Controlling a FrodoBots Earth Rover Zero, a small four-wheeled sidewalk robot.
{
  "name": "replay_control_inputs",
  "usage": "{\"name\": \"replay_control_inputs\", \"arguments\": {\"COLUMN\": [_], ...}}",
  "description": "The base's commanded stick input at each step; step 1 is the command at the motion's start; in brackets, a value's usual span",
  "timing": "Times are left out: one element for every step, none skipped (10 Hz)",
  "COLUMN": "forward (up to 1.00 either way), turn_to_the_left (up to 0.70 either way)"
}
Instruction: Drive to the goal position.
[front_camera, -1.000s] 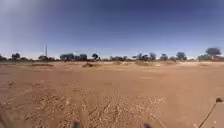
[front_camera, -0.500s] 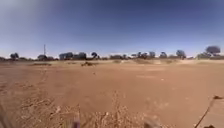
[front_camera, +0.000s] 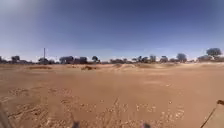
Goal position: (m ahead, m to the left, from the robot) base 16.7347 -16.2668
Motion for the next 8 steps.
{"name": "replay_control_inputs", "arguments": {"forward": [0.5,0.5,0.5,0.5,0.5,0.5,0.5,0.5], "turn_to_the_left": [0.0,0.0,0.0,0.0,0.0,0.0,0.0,0.0]}}
